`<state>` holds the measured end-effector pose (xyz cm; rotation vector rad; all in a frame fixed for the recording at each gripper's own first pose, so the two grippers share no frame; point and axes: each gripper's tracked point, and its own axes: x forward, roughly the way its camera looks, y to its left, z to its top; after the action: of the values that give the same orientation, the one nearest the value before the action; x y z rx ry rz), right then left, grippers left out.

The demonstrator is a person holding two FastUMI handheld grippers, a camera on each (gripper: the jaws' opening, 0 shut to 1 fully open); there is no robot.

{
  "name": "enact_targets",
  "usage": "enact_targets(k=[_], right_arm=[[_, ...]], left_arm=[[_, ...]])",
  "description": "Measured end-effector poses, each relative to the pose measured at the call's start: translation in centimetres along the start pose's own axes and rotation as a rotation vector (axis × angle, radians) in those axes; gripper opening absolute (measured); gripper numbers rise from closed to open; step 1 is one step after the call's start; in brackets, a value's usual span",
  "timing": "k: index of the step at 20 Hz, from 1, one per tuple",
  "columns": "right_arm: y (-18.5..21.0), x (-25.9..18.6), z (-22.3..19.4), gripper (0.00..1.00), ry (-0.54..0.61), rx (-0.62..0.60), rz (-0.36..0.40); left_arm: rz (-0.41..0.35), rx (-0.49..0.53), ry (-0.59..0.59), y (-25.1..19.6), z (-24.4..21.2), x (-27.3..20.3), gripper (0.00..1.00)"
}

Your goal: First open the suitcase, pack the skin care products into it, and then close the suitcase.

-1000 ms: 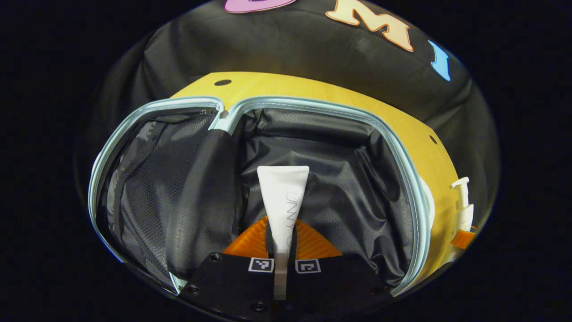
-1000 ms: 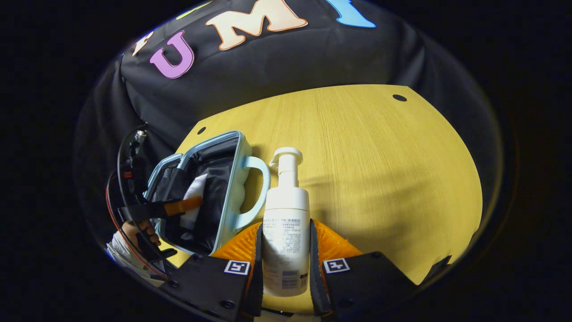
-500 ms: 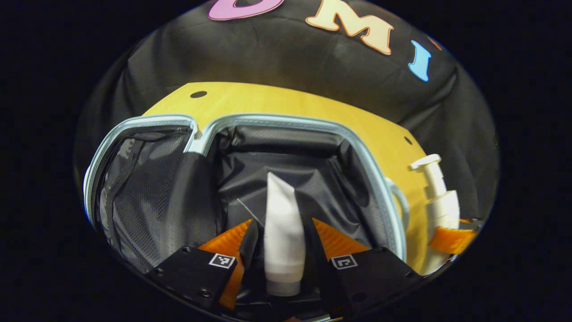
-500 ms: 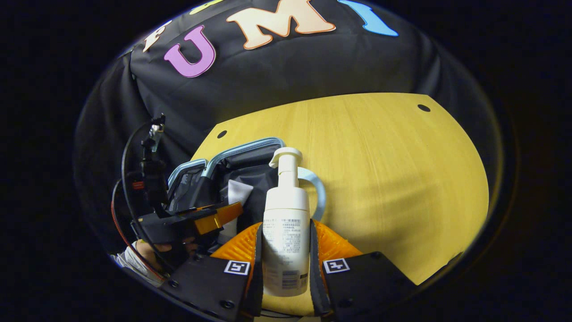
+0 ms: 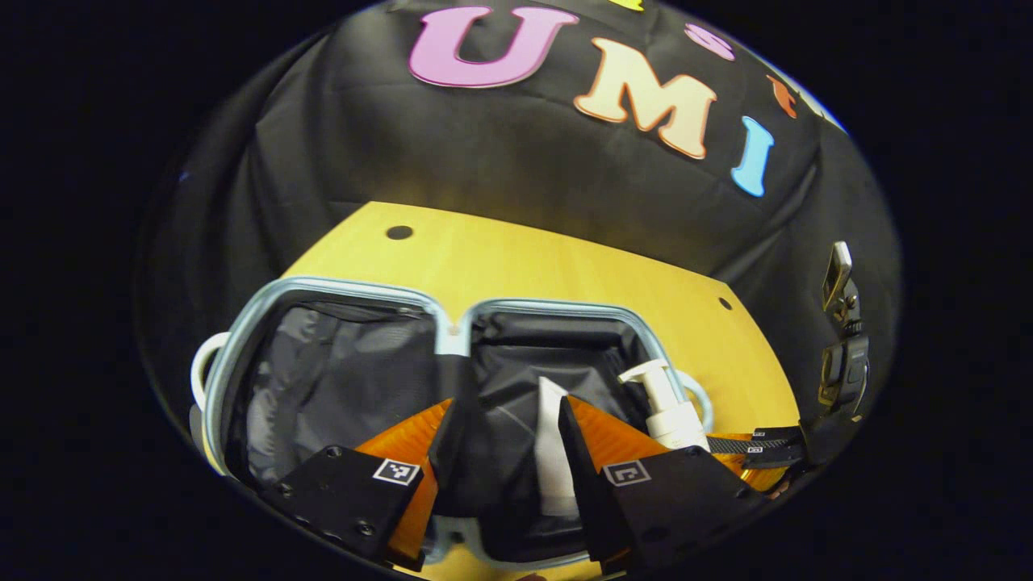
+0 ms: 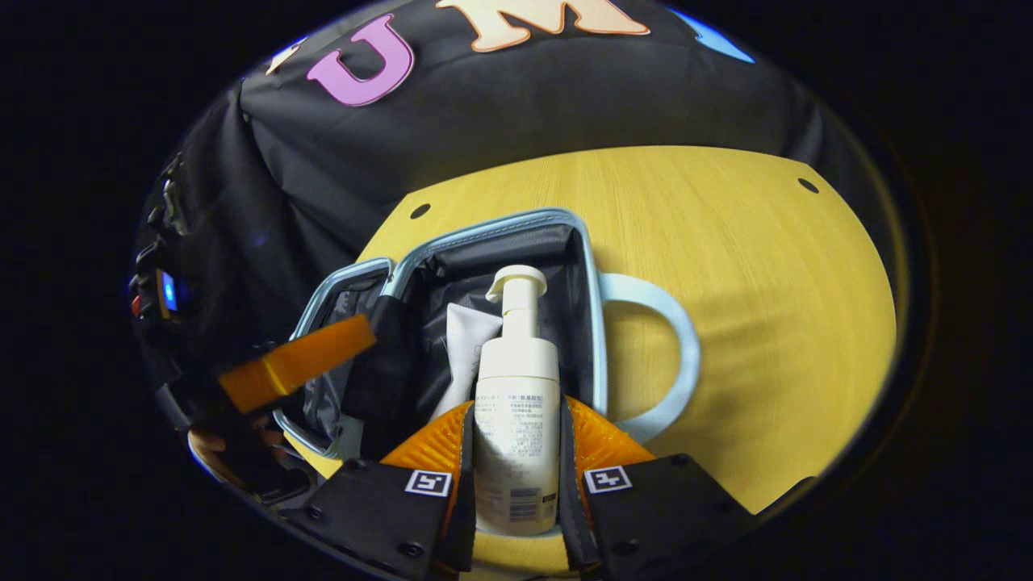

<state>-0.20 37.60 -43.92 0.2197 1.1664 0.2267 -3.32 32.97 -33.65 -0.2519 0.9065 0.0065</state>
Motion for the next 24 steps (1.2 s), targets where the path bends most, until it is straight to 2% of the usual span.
enact_targets(k=[7, 11, 13, 14, 15, 17, 19, 21, 24], right_arm=[[0.2, 3.7, -1.2, 0.45, 0.058, -0.056, -0.091], [-0.2, 4.3, -2.0, 0.54, 0.082, -0.091, -0.151], [0.0, 4.4, -1.8, 0.59, 0.079, -0.074, -0.135], [0.3, 4.3, -1.7, 0.61, 0.081, -0.060, -0.121], [0.7, 4.0, -1.6, 0.75, 0.073, -0.056, -0.114], [1.2, 3.3, -1.1, 0.82, 0.057, -0.050, -0.092], [2.2, 2.3, 0.1, 0.85, 0.019, -0.047, -0.037], [3.0, 1.7, 1.7, 1.00, -0.041, -0.045, -0.022], [2.5, 0.3, 4.4, 0.99, -0.121, -0.032, -0.019]], left_arm=[[0.181, -0.125, -0.033, 10.8, -0.1, -4.0, 0.68], [0.254, -0.127, -0.059, 15.8, 0.3, -5.1, 0.67], [0.287, -0.130, -0.070, 18.0, 0.8, -5.7, 0.67], [0.305, -0.134, -0.073, 18.8, 1.0, -5.8, 0.72], [0.319, -0.136, -0.079, 19.8, 1.3, -5.8, 0.67], [0.351, -0.133, -0.090, 21.7, 2.1, -6.0, 0.67], [0.377, -0.121, -0.109, 23.8, 3.1, -6.1, 0.67], [0.405, -0.138, -0.115, 26.1, 3.7, -5.9, 0.67], [0.419, -0.193, -0.082, 28.9, 2.8, -4.8, 0.67]])
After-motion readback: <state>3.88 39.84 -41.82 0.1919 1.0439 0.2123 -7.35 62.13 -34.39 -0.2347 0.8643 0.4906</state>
